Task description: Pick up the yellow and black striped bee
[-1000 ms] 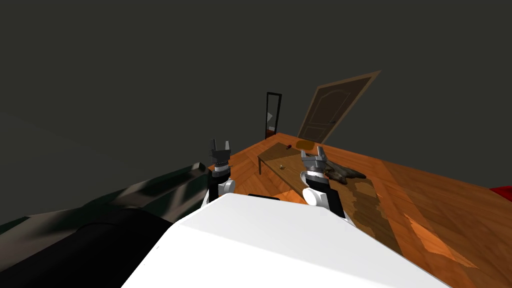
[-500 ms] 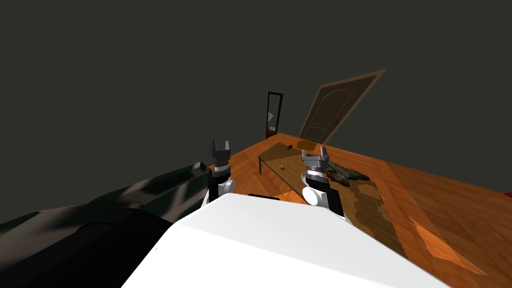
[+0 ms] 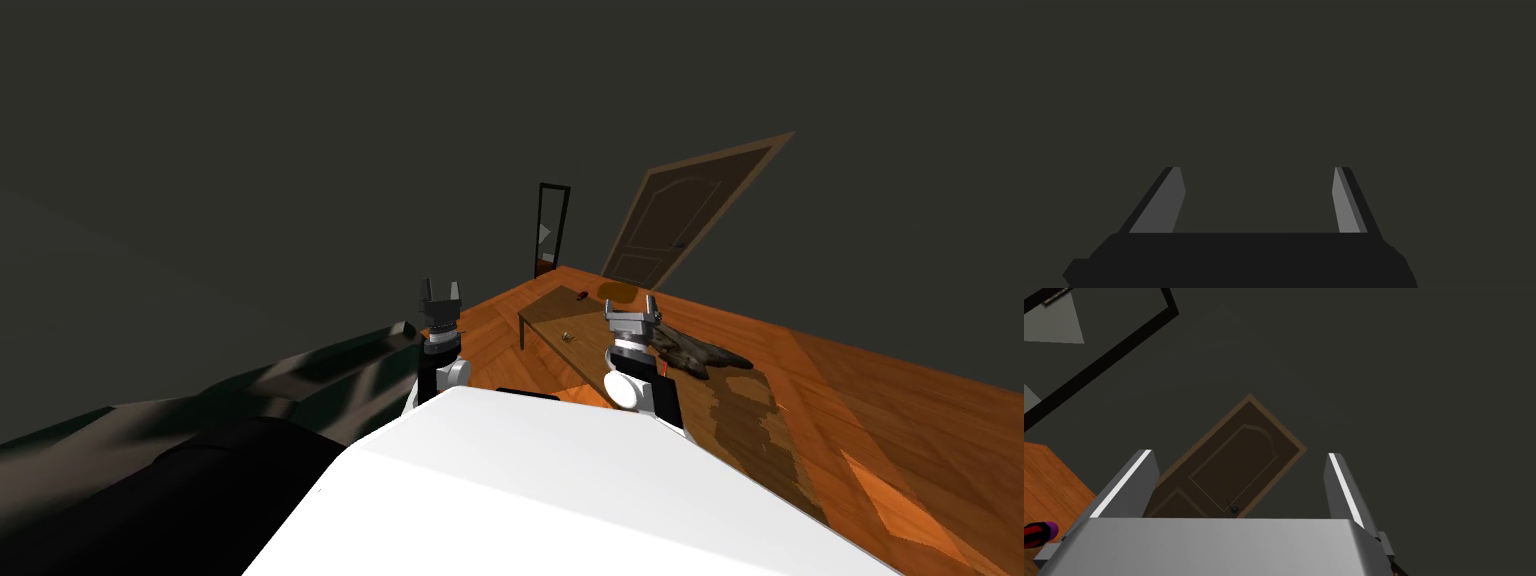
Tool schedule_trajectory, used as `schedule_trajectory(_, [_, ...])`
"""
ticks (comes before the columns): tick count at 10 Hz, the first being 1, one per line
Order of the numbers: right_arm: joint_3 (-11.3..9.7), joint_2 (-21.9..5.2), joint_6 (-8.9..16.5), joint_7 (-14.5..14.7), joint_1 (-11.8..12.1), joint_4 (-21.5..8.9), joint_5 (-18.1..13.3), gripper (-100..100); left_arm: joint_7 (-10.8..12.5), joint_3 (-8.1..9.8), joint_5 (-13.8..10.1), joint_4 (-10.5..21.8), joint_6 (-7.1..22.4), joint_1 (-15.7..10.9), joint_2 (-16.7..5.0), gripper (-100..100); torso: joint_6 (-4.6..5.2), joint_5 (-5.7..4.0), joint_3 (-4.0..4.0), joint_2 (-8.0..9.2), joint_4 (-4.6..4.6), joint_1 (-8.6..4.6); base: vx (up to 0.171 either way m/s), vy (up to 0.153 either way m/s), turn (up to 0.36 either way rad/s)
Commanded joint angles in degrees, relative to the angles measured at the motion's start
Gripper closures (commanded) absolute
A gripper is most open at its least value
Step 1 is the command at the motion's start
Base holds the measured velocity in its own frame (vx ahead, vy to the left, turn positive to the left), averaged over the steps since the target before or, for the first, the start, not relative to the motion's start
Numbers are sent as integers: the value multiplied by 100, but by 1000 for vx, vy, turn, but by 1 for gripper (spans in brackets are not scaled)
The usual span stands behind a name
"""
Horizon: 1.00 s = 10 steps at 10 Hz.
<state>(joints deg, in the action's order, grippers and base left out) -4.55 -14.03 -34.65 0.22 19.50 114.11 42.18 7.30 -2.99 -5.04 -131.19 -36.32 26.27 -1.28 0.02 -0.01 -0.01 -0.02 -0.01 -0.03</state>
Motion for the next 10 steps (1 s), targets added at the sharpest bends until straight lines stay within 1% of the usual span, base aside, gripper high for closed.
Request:
schedule_trajectory(1, [-7, -4, -15, -5, -17, -11, 222, -100, 0, 0, 0, 0, 0, 0, 0, 0, 0, 0, 0, 0, 0, 0, 6, -4, -6])
schedule_trajectory(2, [-67, -60, -140, -61, -106, -103, 426, -100, 0, 0, 0, 0, 0, 0, 0, 0, 1, 0, 1, 1, 0, 1, 8, -7, 93])
schedule_trajectory(4, [-67, -60, -140, -61, -106, -103, 743, -100, 0, 0, 0, 0, 0, 0, 0, 0, 0, 0, 0, 0, 0, 0, 8, -7, 22])
schedule_trajectory(5, [-129, -117, -270, -120, -199, -201, 926, -100, 0, 0, 0, 0, 0, 0, 0, 0, 1, 0, 1, 2, 0, 1, 7, -7, 108])
schedule_trajectory(7, [-129, -117, -270, -120, -199, -201, 1277, -100, 0, 0, 0, 0, 0, 0, 0, 0, 1, 0, 0, 0, 0, -1, 7, -9, 20])
schedule_trajectory(8, [-194, -176, -404, -182, -297, -307, 1449, -100, 0, 0, 0, 0, 0, 0, 0, 0, 1, 0, 1, 2, 0, 1, 7, -6, 81])
schedule_trajectory(10, [-194, -176, -404, -182, -297, -307, 1794, -100, 0, 0, 0, 0, 0, 0, 0, 0, 0, 0, 0, 0, 0, 0, 7, -8, 37])
